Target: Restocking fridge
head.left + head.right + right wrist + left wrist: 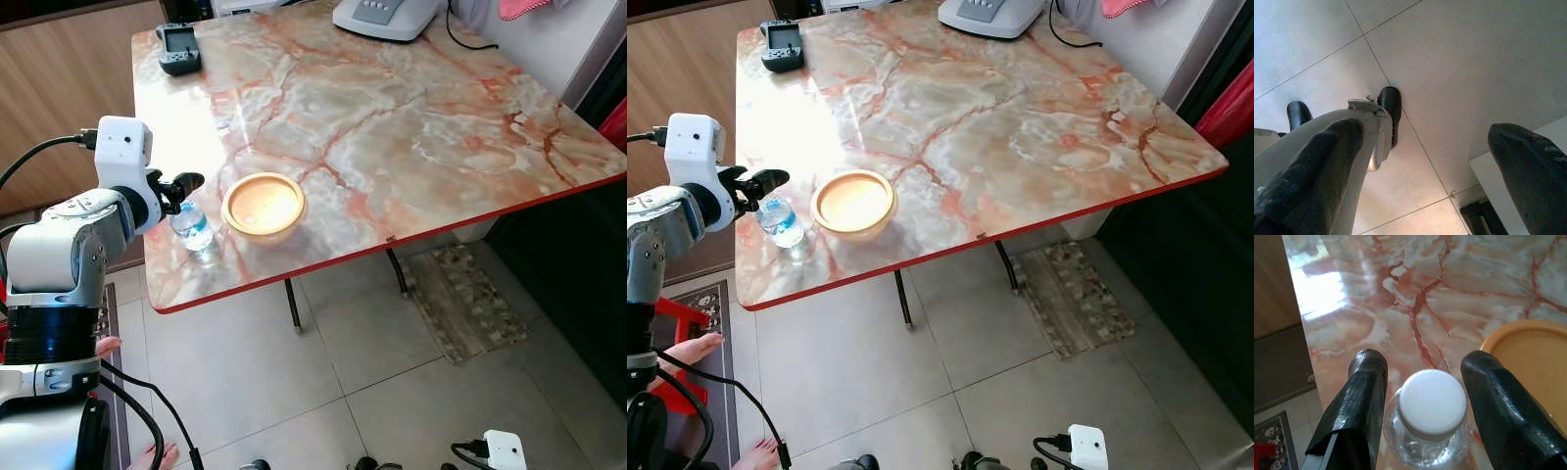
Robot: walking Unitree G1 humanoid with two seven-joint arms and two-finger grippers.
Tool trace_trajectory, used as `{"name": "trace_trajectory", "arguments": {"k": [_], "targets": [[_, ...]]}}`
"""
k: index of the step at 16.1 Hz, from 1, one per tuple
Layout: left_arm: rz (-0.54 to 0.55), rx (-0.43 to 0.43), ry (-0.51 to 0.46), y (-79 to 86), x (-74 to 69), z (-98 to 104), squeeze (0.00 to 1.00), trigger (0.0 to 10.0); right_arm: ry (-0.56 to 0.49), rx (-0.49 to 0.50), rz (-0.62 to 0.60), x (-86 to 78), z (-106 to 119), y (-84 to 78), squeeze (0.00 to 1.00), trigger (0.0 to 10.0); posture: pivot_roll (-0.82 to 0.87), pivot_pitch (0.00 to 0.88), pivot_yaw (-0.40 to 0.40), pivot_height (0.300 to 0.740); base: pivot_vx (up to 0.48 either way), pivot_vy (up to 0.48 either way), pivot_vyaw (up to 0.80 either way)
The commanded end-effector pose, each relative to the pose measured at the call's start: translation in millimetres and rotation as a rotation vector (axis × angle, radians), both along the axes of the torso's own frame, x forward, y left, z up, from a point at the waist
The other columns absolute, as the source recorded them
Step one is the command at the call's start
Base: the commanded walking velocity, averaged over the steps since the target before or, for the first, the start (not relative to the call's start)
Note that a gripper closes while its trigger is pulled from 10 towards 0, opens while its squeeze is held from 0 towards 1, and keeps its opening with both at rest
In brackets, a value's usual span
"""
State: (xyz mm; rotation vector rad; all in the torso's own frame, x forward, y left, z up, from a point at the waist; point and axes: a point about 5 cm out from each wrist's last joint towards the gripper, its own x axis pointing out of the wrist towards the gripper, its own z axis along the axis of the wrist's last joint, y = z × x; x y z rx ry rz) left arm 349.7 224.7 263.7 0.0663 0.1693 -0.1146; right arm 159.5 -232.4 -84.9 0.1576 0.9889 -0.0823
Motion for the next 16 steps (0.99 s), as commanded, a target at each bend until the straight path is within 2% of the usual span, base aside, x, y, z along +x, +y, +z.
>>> {"name": "trace_trajectory", "arguments": {"k": [1,6,7,8,9,10,16], "targets": [[-0.001,0.027,-0.005,1.1,-2.4,7.0,0.0,10.0,0.024,0.004,0.004,-8.0,-3.8,2.2,0.0,10.0,0.1,0.219,0.003,0.74,0.0,0.0,0.0],[-0.02,0.044,0.003,-1.0,-5.0,9.6,0.0,10.0,0.024,0.01,0.003,-7.8,-4.4,4.7,0.0,10.0,0.1,0.219,0.013,0.74,0.0,0.0,0.0],[-0.023,0.049,0.006,-0.9,-5.9,10.3,0.0,9.0,0.024,0.012,0.004,-7.6,-4.5,5.7,0.0,10.0,0.11,0.217,0.016,0.74,0.0,0.0,0.0],[-0.024,0.052,0.007,-0.9,-6.3,10.4,0.0,9.0,0.023,0.012,0.004,-7.5,-4.5,6.0,0.0,10.0,0.11,0.217,0.017,0.74,0.0,0.0,0.0],[-0.026,0.054,0.009,-1.1,-6.6,10.6,0.0,3.1,0.024,0.013,0.005,-7.4,-4.6,6.4,0.0,10.0,0.11,0.217,0.019,0.74,0.0,0.0,0.0],[-0.031,0.06,0.013,-1.3,-7.3,10.4,0.0,0.0,0.024,0.014,0.007,-7.1,-4.6,7.1,0.0,10.0,0.11,0.216,0.021,0.74,0.0,0.0,0.0],[-0.049,0.075,0.032,-2.0,-9.6,8.0,0.0,0.0,0.03,0.018,0.022,-6.1,-4.9,9.6,0.0,10.0,0.12,0.213,0.027,0.74,0.0,0.0,0.0]]}}
